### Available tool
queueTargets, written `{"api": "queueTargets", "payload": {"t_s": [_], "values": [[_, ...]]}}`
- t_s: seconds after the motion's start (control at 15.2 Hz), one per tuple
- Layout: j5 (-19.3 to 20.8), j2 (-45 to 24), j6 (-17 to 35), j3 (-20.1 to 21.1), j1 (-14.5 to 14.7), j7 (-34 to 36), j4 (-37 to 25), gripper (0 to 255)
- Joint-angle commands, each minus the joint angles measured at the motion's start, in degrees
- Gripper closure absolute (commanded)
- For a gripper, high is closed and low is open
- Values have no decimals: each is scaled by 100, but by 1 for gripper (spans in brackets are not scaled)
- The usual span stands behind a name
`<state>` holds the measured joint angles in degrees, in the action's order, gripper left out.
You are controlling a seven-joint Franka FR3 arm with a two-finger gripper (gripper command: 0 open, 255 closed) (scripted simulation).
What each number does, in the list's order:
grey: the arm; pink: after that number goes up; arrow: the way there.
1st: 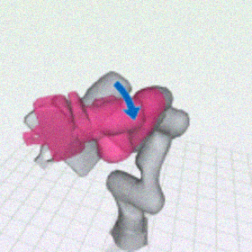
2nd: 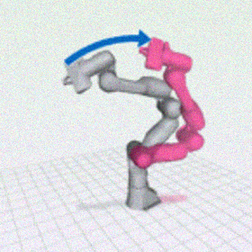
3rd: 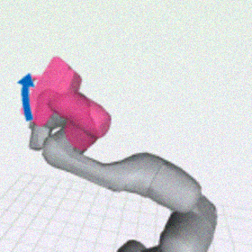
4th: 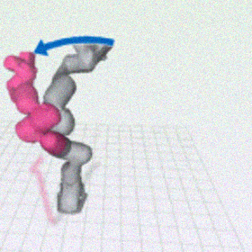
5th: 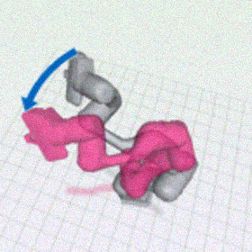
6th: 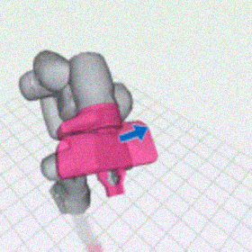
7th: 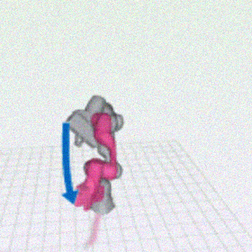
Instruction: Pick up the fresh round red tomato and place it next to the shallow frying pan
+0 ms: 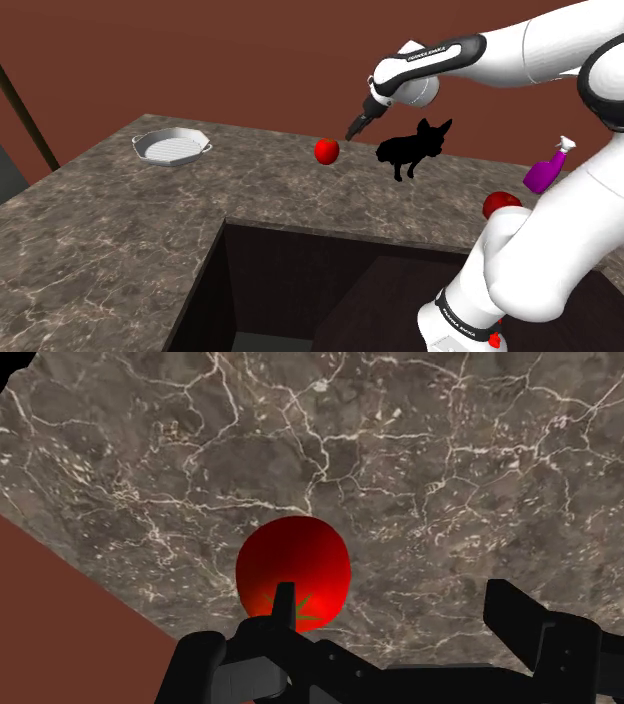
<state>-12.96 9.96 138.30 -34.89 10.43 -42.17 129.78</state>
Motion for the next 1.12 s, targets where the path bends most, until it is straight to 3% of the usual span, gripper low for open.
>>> {"api": "queueTargets", "payload": {"t_s": [0.0,0.13,0.33,0.79,1.06], "values": [[-805,-581,102,-310,182,-784,-345,0],[-1649,-1171,43,-468,206,-1532,-740,0],[-2685,-1963,-176,-412,-51,-2401,-1342,0],[-3227,-2465,25,-175,-176,-2718,-1461,0],[-3270,-2507,41,-154,-187,-2743,-1474,0]]}}
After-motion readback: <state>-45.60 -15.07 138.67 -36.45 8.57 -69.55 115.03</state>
